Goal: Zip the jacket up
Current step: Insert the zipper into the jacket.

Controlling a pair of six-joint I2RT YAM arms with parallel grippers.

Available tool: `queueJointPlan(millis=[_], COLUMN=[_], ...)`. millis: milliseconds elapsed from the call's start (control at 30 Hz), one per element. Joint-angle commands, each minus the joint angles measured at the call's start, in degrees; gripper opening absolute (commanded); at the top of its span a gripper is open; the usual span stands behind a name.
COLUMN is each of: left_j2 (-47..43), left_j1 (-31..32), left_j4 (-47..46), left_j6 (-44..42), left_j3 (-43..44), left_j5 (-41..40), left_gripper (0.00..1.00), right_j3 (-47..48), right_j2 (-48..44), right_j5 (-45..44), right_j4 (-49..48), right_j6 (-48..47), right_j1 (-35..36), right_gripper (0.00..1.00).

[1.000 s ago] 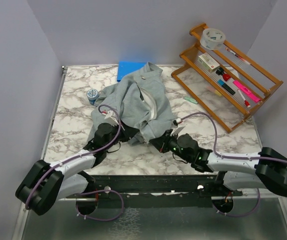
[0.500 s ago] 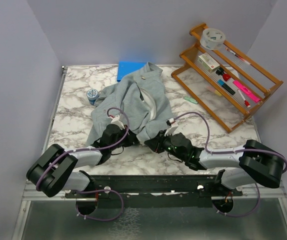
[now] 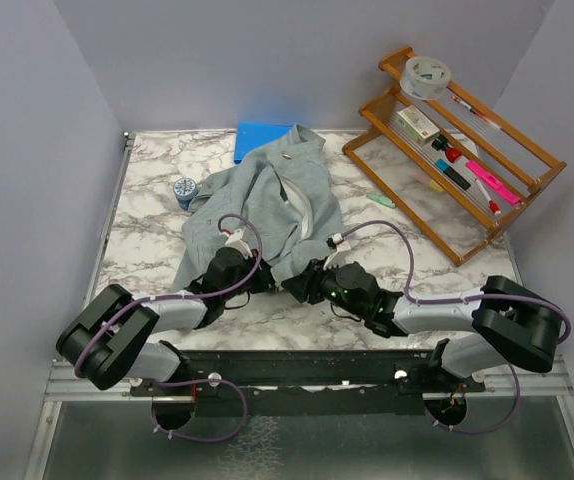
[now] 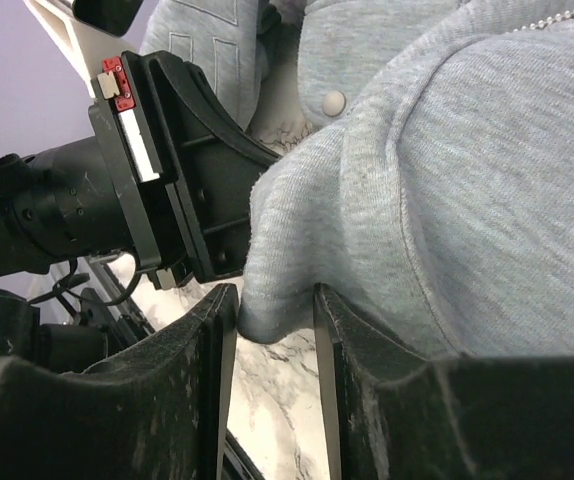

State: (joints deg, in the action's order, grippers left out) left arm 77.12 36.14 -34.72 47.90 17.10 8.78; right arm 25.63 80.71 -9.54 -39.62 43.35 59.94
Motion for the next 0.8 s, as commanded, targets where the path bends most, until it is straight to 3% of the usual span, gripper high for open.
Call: queueJointPlan(millis=[0, 333, 600, 767], left_j2=[1.0, 1.45, 1.5, 1.31], left_j1=[1.09, 1.97, 1.92, 1.93], left_j4=[-1.3, -1.97, -2.11, -2.19], left_j6=[-0.91, -0.58, -0.55, -0.47], left_j3=[1.0, 1.09, 1.09, 1.34], left_j5=[1.97, 1.97, 1.86, 1.74], left_gripper=[0.0, 0.0, 0.0, 0.0], right_j3=[2.6, 5.04, 4.77, 4.32], right_j2=[2.11, 5.44, 4.82, 4.72], right_j5=[1.26, 1.89, 2.42, 3.79], right_j4=[1.88, 2.75, 2.44, 1.13], right_j6=[-0.9, -0.31, -0.73, -0.99], right_j1=[0.26, 0.26, 0.17, 0.09], right_gripper=[0.41, 0.42, 0.24, 0.02])
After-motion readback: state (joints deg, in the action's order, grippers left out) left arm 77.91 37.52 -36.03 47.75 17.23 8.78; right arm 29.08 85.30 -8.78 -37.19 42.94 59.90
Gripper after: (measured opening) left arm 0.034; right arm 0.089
